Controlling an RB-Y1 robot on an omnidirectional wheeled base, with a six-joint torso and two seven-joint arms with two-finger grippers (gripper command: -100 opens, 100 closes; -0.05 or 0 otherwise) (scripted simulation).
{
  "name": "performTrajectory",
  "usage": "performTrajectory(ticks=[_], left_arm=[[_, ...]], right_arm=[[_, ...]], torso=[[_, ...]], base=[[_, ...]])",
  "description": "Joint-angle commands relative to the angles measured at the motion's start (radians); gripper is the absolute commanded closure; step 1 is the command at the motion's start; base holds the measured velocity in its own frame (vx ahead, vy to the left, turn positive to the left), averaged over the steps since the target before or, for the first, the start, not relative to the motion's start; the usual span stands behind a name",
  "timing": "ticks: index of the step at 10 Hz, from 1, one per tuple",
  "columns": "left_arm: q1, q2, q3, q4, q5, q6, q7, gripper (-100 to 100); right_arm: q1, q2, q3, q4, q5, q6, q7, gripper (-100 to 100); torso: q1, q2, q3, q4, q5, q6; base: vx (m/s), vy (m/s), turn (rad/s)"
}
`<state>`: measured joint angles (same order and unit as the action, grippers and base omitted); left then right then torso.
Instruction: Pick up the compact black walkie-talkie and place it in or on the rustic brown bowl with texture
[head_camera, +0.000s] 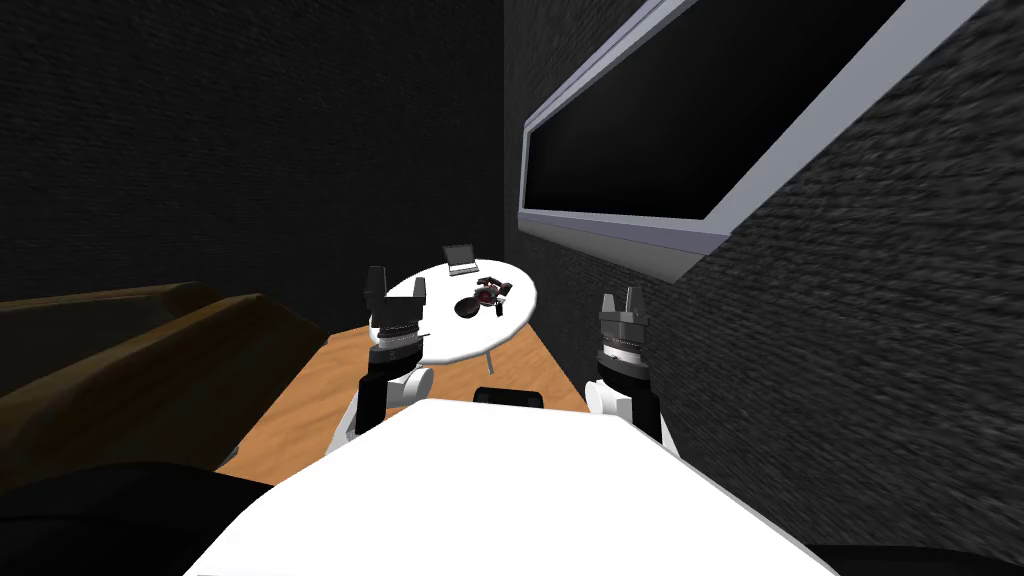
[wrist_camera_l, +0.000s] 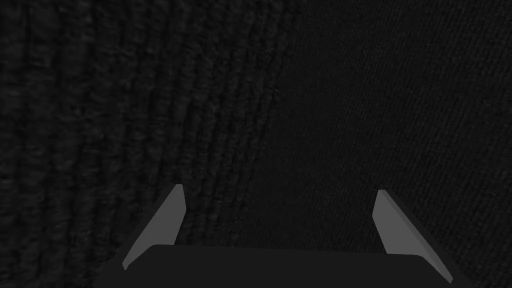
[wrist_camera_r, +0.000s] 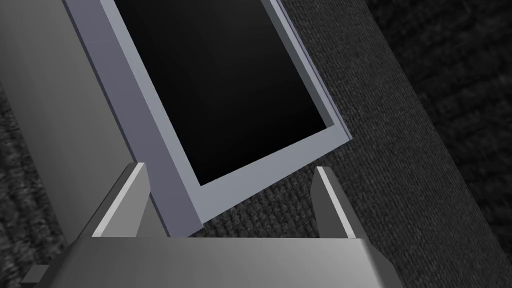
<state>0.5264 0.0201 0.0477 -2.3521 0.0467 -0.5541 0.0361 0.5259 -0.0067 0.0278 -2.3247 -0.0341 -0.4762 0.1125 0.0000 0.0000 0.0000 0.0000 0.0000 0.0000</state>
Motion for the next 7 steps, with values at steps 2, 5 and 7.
performTrajectory(ticks=[2,5,7], left_arm=[[-0.046,0.057,0.036,0.052,-0.004,0.042,0.025,-100],[-0.124,0.096,0.093,0.143,-0.007,0.113,0.067,-100],[-0.157,0.105,0.116,0.181,-0.008,0.146,0.084,-100]], right_arm=[[0.000,0.000,0.000,0.000,0.000,0.000,0.000,0],[0.000,0.000,0.000,0.000,0.000,0.000,0.000,0],[0.000,0.000,0.000,0.000,0.000,0.000,0.000,0]], torso=[[-0.002,0.003,0.001,0.000,0.000,0.000],[-0.004,0.008,0.004,0.002,-0.001,0.000],[-0.005,0.006,0.004,0.001,-0.001,0.000]], base=[[-0.073,-0.056,0.116],[-0.116,-0.074,0.116],[-0.078,-0.066,0.105]])
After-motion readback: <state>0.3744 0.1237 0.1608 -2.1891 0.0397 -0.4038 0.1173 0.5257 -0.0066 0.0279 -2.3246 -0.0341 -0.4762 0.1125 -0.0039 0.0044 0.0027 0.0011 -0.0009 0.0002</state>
